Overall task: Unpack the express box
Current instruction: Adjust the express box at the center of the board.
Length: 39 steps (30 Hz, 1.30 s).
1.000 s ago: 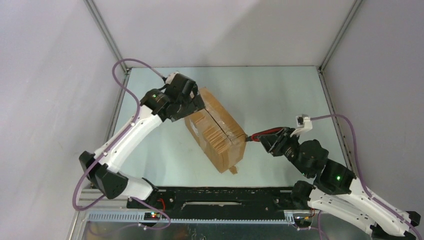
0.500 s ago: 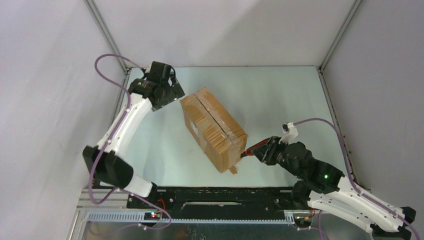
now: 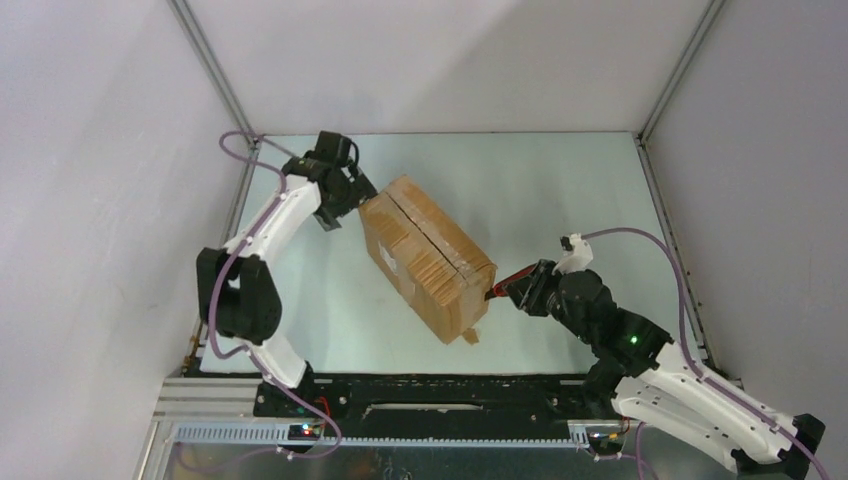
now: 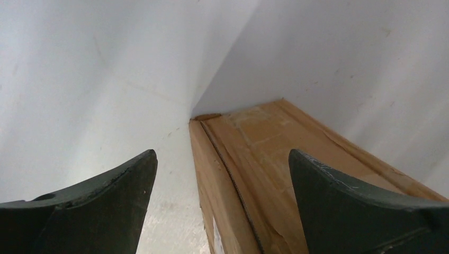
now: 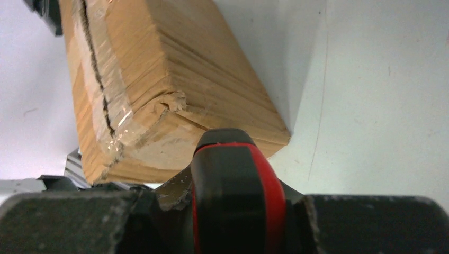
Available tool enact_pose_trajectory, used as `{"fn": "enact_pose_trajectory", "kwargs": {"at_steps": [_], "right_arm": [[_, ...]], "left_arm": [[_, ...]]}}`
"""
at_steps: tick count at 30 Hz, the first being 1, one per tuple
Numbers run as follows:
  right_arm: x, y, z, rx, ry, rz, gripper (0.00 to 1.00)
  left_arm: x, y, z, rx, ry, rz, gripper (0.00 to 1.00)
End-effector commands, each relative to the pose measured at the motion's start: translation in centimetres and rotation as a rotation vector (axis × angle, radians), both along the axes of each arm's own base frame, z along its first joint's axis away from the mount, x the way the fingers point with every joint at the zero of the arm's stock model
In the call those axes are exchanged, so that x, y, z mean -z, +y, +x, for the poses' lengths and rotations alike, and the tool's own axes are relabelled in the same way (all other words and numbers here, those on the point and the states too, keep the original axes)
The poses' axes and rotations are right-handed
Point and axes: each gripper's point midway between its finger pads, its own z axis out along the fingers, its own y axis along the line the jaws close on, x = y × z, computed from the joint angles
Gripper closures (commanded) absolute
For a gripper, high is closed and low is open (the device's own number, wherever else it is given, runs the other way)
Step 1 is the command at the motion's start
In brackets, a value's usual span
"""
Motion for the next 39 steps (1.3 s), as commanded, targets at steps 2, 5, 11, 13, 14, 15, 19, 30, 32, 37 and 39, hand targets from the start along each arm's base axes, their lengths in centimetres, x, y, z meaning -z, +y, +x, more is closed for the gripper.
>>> {"fn": "enact_pose_trajectory", "kwargs": {"at_steps": [2,5,11,13,14,15,19,30,32,37,39], "right_arm": [[-2.2,0.8,2.8,-0.001,-0.084,0.054,1.0],[-2.4,0.9,4.1,0.002,-0.095,0.057,1.0],[-4.0,0.7,6.8,0.024,-0.159,0.039,1.0],[-4.5,0.8,7.5,0.021,-0.18,0.023,1.0],[-4.7,1.0,7.8,0.016,-0.186,0.019,1.0],[-4.9,1.2,7.9,0.012,-0.19,0.014,1.0],[-5.0,1.6,7.8,-0.003,-0.192,0.018,1.0],[-4.2,0.2,5.5,0.025,-0.135,0.002,1.0],[-4.4,-0.2,5.2,0.027,-0.133,0.015,1.0],[-5.0,-0.6,4.3,0.033,-0.14,0.065,1.0],[-5.3,-0.9,4.2,0.044,-0.147,0.078,1.0]], "left_arm": [[-0.2,0.7,-4.5,-0.101,-0.045,-0.068,0.04],[0.6,1.0,-7.0,-0.112,-0.037,-0.062,0.04],[1.3,1.1,-11.0,-0.107,-0.037,-0.022,0.05],[1.0,1.7,-12.0,-0.112,-0.052,-0.003,0.05],[0.8,2.1,-12.3,-0.106,-0.063,0.015,0.05],[0.6,2.8,-12.8,-0.113,-0.067,0.042,0.05],[-1.9,5.5,-13.7,-0.126,-0.118,0.16,0.04],[-11.7,0.4,-15.1,0.32,-0.319,0.262,0.0],[-13.2,-1.9,-15.5,0.411,-0.322,0.257,0.0],[-14.0,-7.2,-16.8,0.444,-0.251,0.089,0.0],[-13.6,-8.3,-16.8,0.402,-0.214,0.05,0.0]]}}
